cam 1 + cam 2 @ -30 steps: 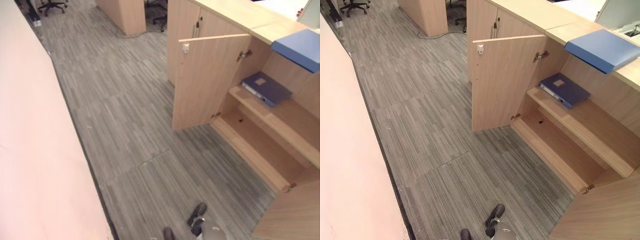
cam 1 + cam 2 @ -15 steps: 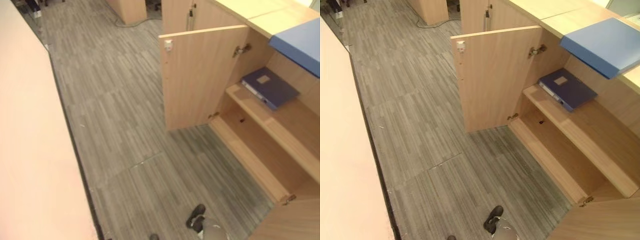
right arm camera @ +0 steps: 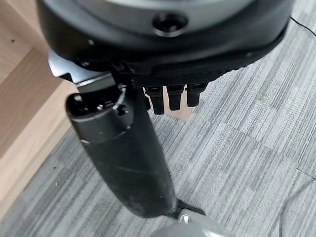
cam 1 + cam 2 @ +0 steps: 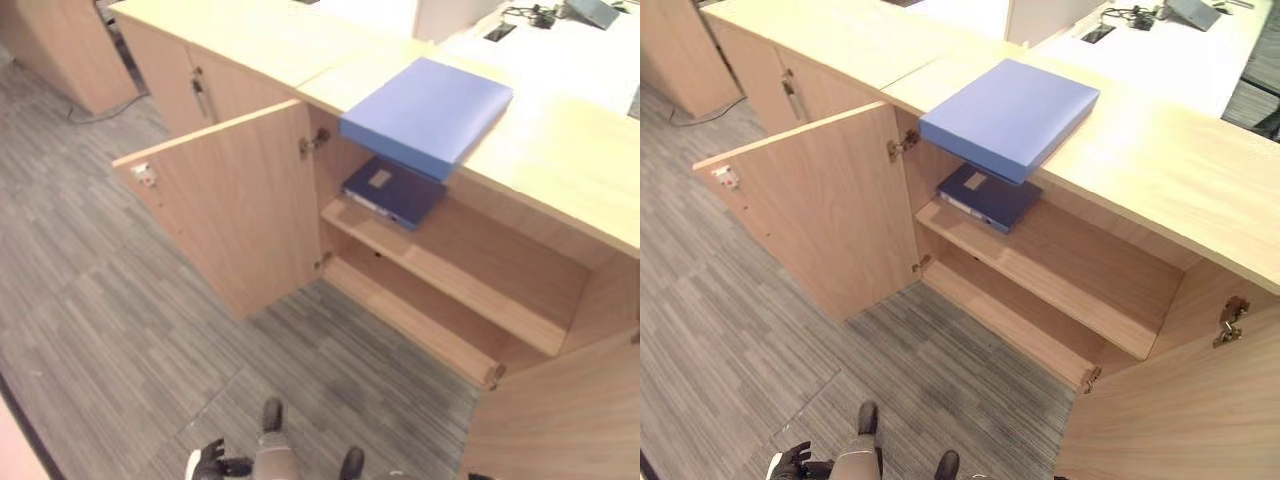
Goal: Put the empty folder in the office cabinet
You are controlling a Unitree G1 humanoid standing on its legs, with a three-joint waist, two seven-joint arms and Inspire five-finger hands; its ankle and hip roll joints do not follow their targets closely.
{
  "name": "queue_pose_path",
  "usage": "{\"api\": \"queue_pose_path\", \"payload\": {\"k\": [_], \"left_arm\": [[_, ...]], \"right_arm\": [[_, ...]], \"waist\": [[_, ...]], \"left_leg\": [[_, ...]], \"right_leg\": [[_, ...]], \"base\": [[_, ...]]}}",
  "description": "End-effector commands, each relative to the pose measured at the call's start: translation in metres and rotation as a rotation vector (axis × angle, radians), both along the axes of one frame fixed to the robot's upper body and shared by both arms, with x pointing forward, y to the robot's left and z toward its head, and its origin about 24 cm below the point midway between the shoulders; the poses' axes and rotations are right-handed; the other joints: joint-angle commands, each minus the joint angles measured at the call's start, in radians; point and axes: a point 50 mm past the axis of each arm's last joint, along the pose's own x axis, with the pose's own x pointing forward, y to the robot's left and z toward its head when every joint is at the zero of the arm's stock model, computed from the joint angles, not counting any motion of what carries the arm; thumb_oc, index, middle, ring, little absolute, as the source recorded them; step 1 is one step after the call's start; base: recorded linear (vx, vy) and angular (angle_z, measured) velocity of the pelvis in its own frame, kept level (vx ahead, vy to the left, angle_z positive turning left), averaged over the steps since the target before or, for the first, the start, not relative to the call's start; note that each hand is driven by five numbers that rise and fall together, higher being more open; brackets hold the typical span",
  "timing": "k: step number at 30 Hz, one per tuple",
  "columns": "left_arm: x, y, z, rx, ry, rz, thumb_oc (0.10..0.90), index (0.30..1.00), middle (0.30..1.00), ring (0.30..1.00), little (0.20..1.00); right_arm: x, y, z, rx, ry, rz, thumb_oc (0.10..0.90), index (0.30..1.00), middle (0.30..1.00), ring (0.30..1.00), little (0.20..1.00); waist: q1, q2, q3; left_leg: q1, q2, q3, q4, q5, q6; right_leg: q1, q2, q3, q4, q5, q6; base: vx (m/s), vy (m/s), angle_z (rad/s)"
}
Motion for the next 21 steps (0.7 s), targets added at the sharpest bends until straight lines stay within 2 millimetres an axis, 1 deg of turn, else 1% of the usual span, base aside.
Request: {"api": "queue_pose_path", "payload": {"k": [1,2,3,4,5,7,9,10,11,12,15,16,18,21], "left_arm": [[0.016,-0.002,0.007,-0.019,-0.086,-0.031,0.800,0.900,0.900,0.900,0.900],[0.016,-0.002,0.007,-0.020,-0.087,-0.031,0.800,0.900,0.900,0.900,0.900],[0.019,-0.009,0.006,-0.031,-0.078,-0.086,0.800,0.900,0.900,0.900,0.900],[0.019,-0.009,0.006,-0.031,-0.078,-0.086,0.800,0.900,0.900,0.900,0.900],[0.020,-0.010,0.005,-0.031,-0.070,-0.118,0.800,0.900,0.900,0.900,0.900],[0.024,-0.008,0.007,-0.018,-0.077,-0.144,0.800,0.900,0.900,0.900,0.900],[0.031,-0.008,0.011,-0.014,-0.100,-0.165,0.800,0.900,0.900,0.900,0.900],[0.031,-0.007,0.011,-0.014,-0.100,-0.166,0.800,0.900,0.900,0.900,0.900],[0.039,-0.009,0.015,-0.038,-0.144,-0.172,0.800,0.900,0.900,0.900,0.900],[0.042,-0.009,0.018,-0.049,-0.165,-0.171,0.800,0.900,0.900,0.900,0.900],[0.047,-0.012,0.022,-0.101,-0.214,-0.165,0.800,0.900,0.900,0.900,0.900],[0.049,-0.014,0.025,-0.137,-0.235,-0.163,0.800,0.900,0.900,0.900,0.900],[0.051,-0.016,0.027,-0.155,-0.253,-0.164,0.800,0.900,0.900,0.900,0.900],[0.060,-0.021,0.037,-0.236,-0.342,-0.144,0.800,0.900,0.900,0.900,0.900]], "right_arm": [[-0.004,-0.017,0.004,-0.047,-0.004,-0.021,0.800,0.900,0.900,0.900,0.900],[-0.004,-0.017,0.004,-0.048,-0.005,-0.021,0.800,0.900,0.900,0.900,0.900],[-0.004,-0.018,0.004,-0.049,0.005,-0.020,0.800,0.900,0.900,0.900,0.900],[-0.004,-0.018,0.004,-0.049,0.005,-0.020,0.800,0.900,0.900,0.900,0.900],[-0.008,-0.017,0.003,-0.043,0.022,-0.027,0.800,0.900,0.900,0.900,0.900],[-0.012,-0.016,0.002,-0.036,0.040,-0.031,0.800,0.900,0.900,0.900,0.900],[-0.013,-0.014,0.001,-0.029,0.052,-0.034,0.800,0.900,0.900,0.900,0.900],[-0.013,-0.014,0.001,-0.029,0.052,-0.034,0.800,0.900,0.900,0.900,0.900],[-0.015,-0.014,0.001,-0.018,0.056,-0.054,0.800,0.900,0.900,0.900,0.900],[-0.015,-0.014,0.001,-0.013,0.061,-0.057,0.800,0.900,0.900,0.900,0.900],[-0.014,-0.015,0.001,-0.005,0.054,-0.063,0.800,0.900,0.900,0.900,0.900],[-0.012,-0.016,0.002,-0.001,0.044,-0.064,0.800,0.900,0.900,0.900,0.900],[-0.010,-0.016,0.002,0.002,0.037,-0.065,0.800,0.900,0.900,0.900,0.900],[-0.005,-0.017,0.004,0.011,0.007,-0.081,0.800,0.900,0.900,0.900,0.900]], "waist": [[0.053,0.013,0.022],[0.052,0.014,0.021],[0.032,0.023,-0.012],[0.035,0.023,-0.012],[0.023,0.022,-0.028],[0.018,0.023,-0.044],[0.006,0.024,-0.054],[0.008,0.024,-0.053],[-0.003,0.026,-0.057],[-0.006,0.027,-0.058],[-0.018,0.036,-0.066],[-0.025,0.044,-0.076],[-0.029,0.047,-0.081],[-0.040,0.057,-0.088]], "left_leg": [[0.052,-0.065,-0.065,-0.004,0.064,0.082],[0.049,-0.065,-0.066,-0.004,0.065,0.082],[0.112,-0.077,-0.067,-0.001,0.039,0.089],[0.113,-0.076,-0.065,-0.001,0.039,0.089],[0.131,-0.077,-0.051,-0.018,0.032,0.095],[0.166,-0.080,-0.021,-0.039,0.023,0.106],[0.191,-0.091,-0.003,-0.051,0.008,0.121],[0.193,-0.091,-0.001,-0.052,0.008,0.121],[0.209,-0.105,0.018,-0.055,-0.011,0.137],[0.217,-0.110,0.028,-0.057,-0.018,0.143],[0.239,-0.125,0.052,-0.067,-0.036,0.159],[0.255,-0.134,0.066,-0.079,-0.044,0.167],[0.260,-0.138,0.068,-0.079,-0.050,0.169],[0.273,-0.150,0.084,-0.079,-0.066,0.176]], "right_leg": [[-0.078,-0.108,0.041,0.133,-0.072,0.120],[-0.080,-0.108,0.040,0.132,-0.070,0.120],[-0.083,-0.118,0.099,0.126,-0.056,0.139],[-0.083,-0.118,0.101,0.125,-0.056,0.139],[-0.080,-0.125,0.115,0.114,-0.052,0.147],[-0.080,-0.135,0.143,0.111,-0.045,0.156],[-0.078,-0.145,0.165,0.111,-0.043,0.166],[-0.077,-0.145,0.167,0.111,-0.043,0.166],[-0.079,-0.156,0.189,0.115,-0.039,0.177],[-0.082,-0.160,0.201,0.118,-0.037,0.182],[-0.084,-0.172,0.224,0.105,-0.023,0.198],[-0.081,-0.180,0.233,0.095,-0.018,0.206],[-0.079,-0.182,0.237,0.092,-0.016,0.209],[-0.077,-0.194,0.240,0.093,-0.011,0.222]], "base": [[0.09,0.154,-1.30],[0.22,0.312,-1.87],[0.18,0.238,-1.71],[0.25,0.319,-1.34],[0.11,0.127,-0.76],[0.15,0.187,-0.68],[0.10,0.153,-0.55],[0.08,0.182,-0.51],[0.07,0.164,-0.40],[0.09,0.216,-0.13],[0.06,0.156,-0.28],[0.07,0.121,-0.38],[0.05,0.088,-0.23],[0.05,0.092,-0.16]]}}
